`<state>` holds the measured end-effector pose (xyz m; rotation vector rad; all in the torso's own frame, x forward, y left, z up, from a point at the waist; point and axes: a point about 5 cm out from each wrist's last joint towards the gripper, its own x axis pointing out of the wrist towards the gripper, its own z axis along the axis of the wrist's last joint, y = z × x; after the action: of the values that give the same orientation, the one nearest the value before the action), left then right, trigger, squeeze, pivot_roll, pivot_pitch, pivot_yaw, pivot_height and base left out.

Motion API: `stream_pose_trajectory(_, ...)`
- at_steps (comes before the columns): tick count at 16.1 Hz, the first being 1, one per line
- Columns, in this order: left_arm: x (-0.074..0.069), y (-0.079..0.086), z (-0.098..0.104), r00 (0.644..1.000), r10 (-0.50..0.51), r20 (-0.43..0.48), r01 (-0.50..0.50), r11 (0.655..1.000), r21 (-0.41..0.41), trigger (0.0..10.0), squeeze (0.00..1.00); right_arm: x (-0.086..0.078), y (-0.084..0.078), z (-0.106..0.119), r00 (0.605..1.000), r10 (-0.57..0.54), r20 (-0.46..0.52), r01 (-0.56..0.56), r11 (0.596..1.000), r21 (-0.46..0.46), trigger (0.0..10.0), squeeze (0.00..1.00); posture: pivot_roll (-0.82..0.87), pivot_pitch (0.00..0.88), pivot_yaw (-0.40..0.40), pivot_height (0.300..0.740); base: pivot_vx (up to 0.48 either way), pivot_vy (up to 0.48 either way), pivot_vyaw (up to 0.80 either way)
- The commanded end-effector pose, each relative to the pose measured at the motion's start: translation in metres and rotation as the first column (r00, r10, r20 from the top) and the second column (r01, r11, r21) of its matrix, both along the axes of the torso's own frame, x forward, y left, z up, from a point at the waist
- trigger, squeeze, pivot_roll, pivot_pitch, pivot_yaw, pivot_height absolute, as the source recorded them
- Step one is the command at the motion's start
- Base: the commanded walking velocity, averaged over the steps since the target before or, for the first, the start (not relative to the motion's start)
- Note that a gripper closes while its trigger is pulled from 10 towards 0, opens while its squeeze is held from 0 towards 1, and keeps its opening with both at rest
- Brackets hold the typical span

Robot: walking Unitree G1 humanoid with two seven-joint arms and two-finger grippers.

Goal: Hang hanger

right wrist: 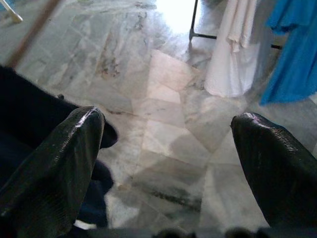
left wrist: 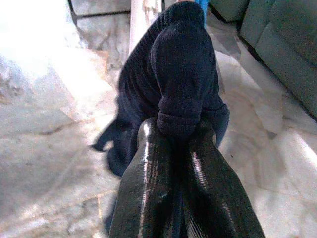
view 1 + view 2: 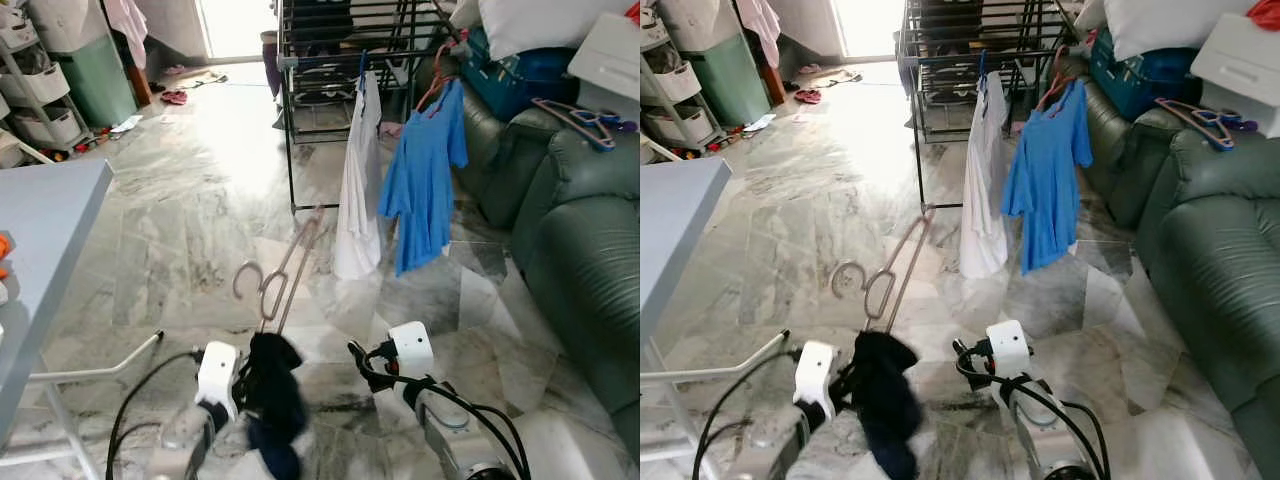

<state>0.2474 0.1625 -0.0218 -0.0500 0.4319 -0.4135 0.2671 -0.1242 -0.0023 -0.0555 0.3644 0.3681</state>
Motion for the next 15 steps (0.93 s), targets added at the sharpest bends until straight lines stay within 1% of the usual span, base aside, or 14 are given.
stream_pose_trajectory(1,0.01,0.007,0.011,0.998,-0.009,0.055,0.007,1.0,0.02,10.0,0.0,0.004,-0.004,0.002,1.0,-0.012,0.002,0.012,1.0,-0.002,10.0,0.0,-0.12,0.0,0.065,0.74,0.0,0.0,0.0)
stream_pose_trajectory(3,0.012,0.011,0.013,0.998,-0.011,0.056,0.01,0.999,0.034,10.0,0.0,0.004,-0.005,0.001,1.0,-0.019,0.0,0.019,1.0,-0.004,10.0,0.0,-0.12,0.0,0.073,0.74,0.0,0.0,0.0)
stream_pose_trajectory(5,0.013,0.012,0.014,0.998,-0.027,0.059,0.025,0.999,0.032,10.0,0.0,0.003,-0.004,0.0,1.0,-0.019,-0.004,0.019,1.0,-0.004,10.0,0.0,-0.12,0.0,0.078,0.74,0.0,0.0,0.0)
stream_pose_trajectory(6,0.013,0.011,0.016,0.996,-0.055,0.067,0.053,0.998,0.026,10.0,0.0,0.002,-0.004,-0.001,1.0,-0.01,-0.009,0.01,1.0,-0.003,10.0,0.0,-0.12,0.0,0.077,0.74,0.0,0.0,0.0)
stream_pose_trajectory(8,0.017,0.008,0.026,0.983,-0.156,0.101,0.155,0.988,0.022,10.0,0.0,-0.002,-0.004,-0.004,0.998,0.058,-0.025,-0.059,0.998,-0.025,10.0,0.0,-0.11,0.0,0.075,0.74,0.0,0.0,0.0)
stream_pose_trajectory(9,0.023,0.008,0.035,0.965,-0.232,0.121,0.231,0.973,0.025,10.0,0.0,-0.004,-0.006,-0.007,0.987,0.152,-0.047,-0.155,0.986,-0.058,10.0,0.0,-0.11,0.0,0.075,0.74,0.0,0.0,0.0)
stream_pose_trajectory(10,0.026,0.007,0.04,0.955,-0.266,0.132,0.265,0.964,0.02,10.0,0.0,-0.005,-0.008,-0.007,0.978,0.204,-0.049,-0.207,0.975,-0.081,10.0,0.0,-0.11,0.0,0.076,0.74,0.0,0.0,0.0)
stream_pose_trajectory(11,0.034,0.006,0.055,0.926,-0.338,0.167,0.337,0.941,0.035,10.0,0.0,-0.006,-0.012,-0.006,0.952,0.3,-0.056,-0.305,0.944,-0.124,10.0,0.0,-0.11,0.0,0.078,0.74,0.0,0.0,0.0)
stream_pose_trajectory(12,0.04,0.006,0.066,0.904,-0.384,0.189,0.384,0.922,0.039,10.0,0.0,-0.004,-0.018,-0.004,0.933,0.355,-0.064,-0.361,0.915,-0.18,10.0,0.0,-0.11,0.0,0.079,0.74,0.0,0.0,0.0)
stream_pose_trajectory(13,0.045,0.008,0.078,0.875,-0.437,0.207,0.434,0.899,0.064,10.0,0.0,-0.002,-0.025,-0.003,0.915,0.394,-0.086,-0.404,0.888,-0.222,10.0,0.0,-0.11,0.0,0.08,0.74,0.0,0.0,0.0)
stream_pose_trajectory(14,0.047,0.009,0.088,0.843,-0.496,0.209,0.488,0.868,0.092,10.0,0.0,0.002,-0.034,0.0,0.909,0.407,-0.093,-0.415,0.858,-0.303,10.0,0.0,-0.1,0.0,0.08,0.74,0.0,0.0,0.0)
stream_pose_trajectory(15,0.047,0.011,0.092,0.823,-0.531,0.203,0.52,0.847,0.108,10.0,0.0,0.003,-0.038,0.0,0.901,0.421,-0.106,-0.431,0.839,-0.331,10.0,0.0,-0.1,0.0,0.082,0.74,0.0,0.0,0.0)
